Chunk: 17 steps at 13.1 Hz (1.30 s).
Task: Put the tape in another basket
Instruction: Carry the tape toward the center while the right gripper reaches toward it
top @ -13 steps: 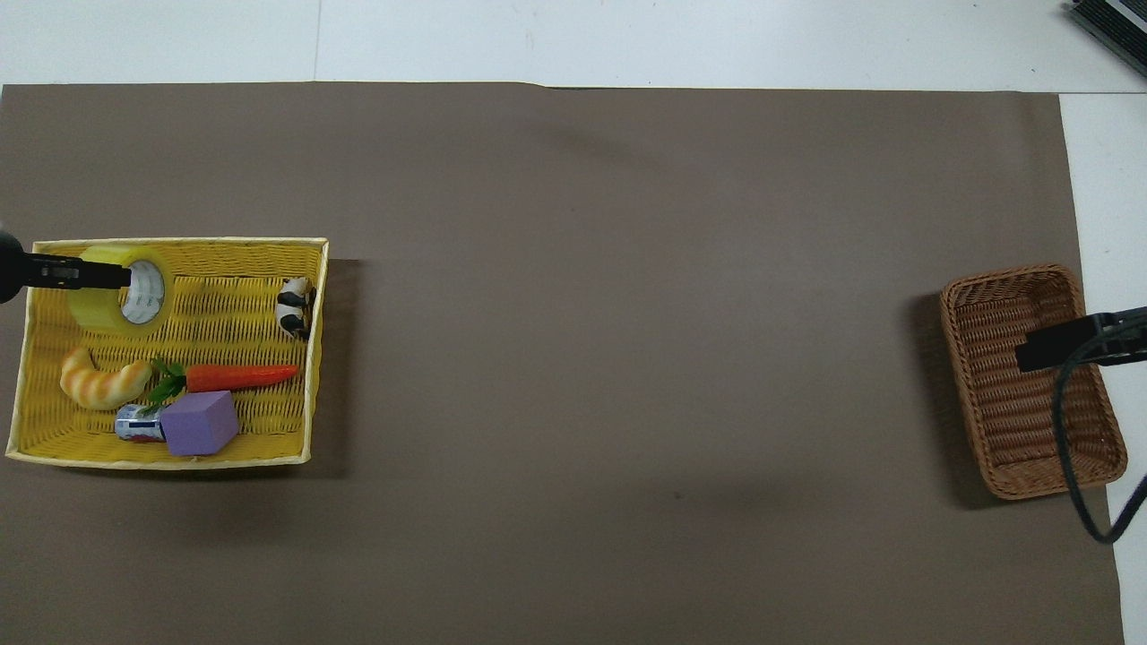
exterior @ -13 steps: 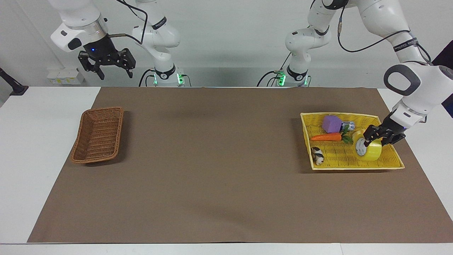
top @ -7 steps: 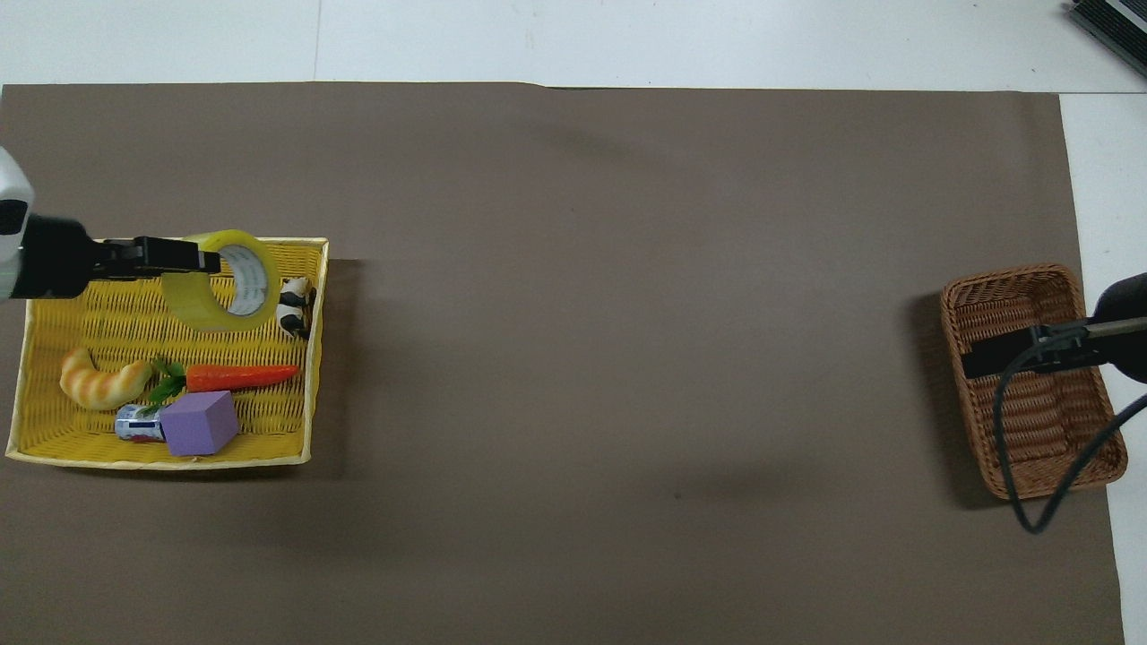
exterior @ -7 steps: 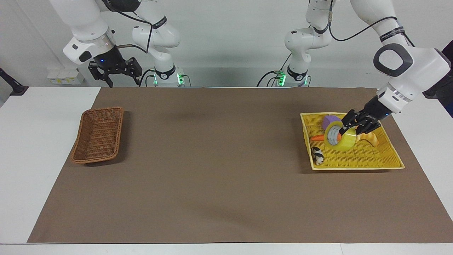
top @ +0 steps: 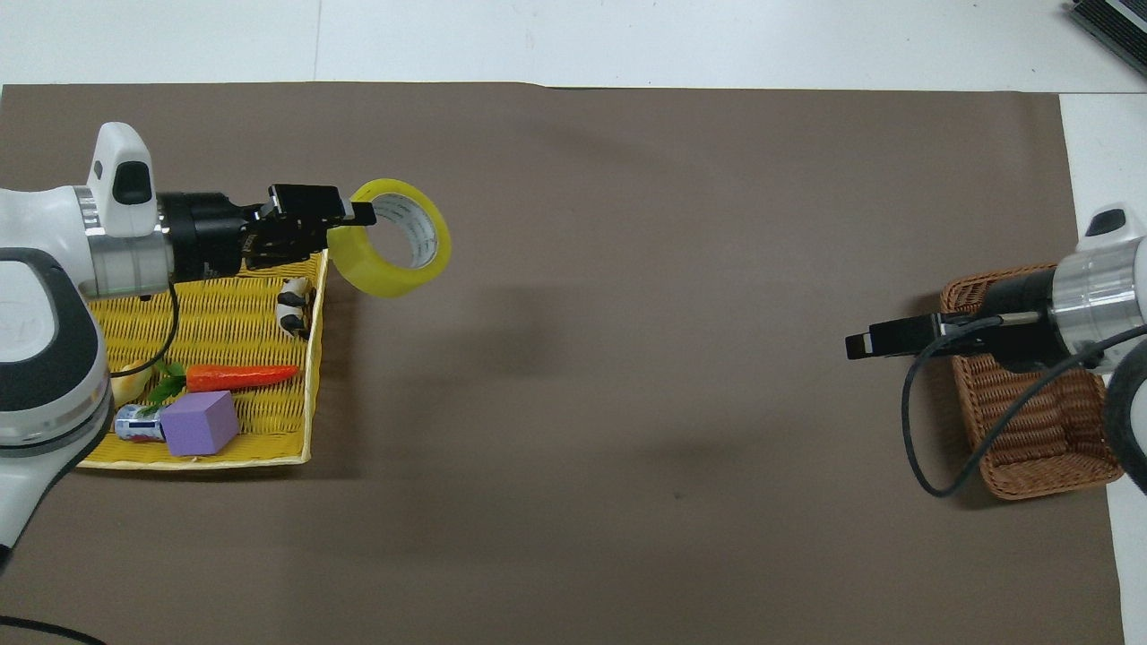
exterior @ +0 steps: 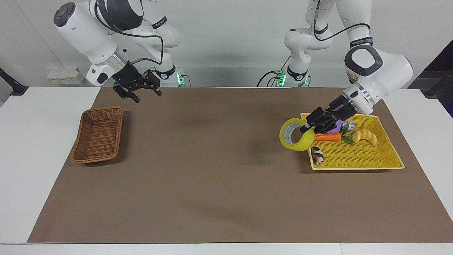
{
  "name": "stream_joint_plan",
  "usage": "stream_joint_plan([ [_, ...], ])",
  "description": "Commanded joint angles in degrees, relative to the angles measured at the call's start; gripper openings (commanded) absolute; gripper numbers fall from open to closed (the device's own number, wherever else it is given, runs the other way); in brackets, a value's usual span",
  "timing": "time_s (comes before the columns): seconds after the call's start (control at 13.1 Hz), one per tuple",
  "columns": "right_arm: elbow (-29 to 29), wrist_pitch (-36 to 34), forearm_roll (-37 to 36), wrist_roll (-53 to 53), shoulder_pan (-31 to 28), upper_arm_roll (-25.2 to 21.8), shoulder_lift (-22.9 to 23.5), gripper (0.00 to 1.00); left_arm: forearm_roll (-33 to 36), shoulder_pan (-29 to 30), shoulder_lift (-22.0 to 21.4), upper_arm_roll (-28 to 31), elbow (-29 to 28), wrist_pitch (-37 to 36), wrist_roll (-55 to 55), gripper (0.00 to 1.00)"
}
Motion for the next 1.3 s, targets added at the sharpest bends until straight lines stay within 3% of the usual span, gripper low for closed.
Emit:
stream_joint_plan([
  [0.0, -5.0, 2.2, 9.2, -5.5, -0.8, -0.1, -2.0, 1.00, -7.2, -2.8, -3.4, 0.6, -3.1, 1.6, -1.2, 0.00],
  [0.3, -7.3, 6.5, 20.9, -9.0, 1.7, 0.0, -1.9, 1.00, -17.4, -9.4, -5.5, 0.5, -5.7, 5.1, -1.1, 0.00],
  [0.61, -6.9, 14.6, 22.3, -2.6, 8.7, 0.0, -1.1, 1.00, -27.8, -20.3, -6.8, 0.5, -7.0, 17.9, -1.1, 0.00],
  [1.22, -3.9, 22.1, 24.9, 5.6, 12.1, 0.1, 1.4, 1.00, -30.8, -27.8, -6.9, -1.6, -6.7, 26.5, -1.1, 0.00],
])
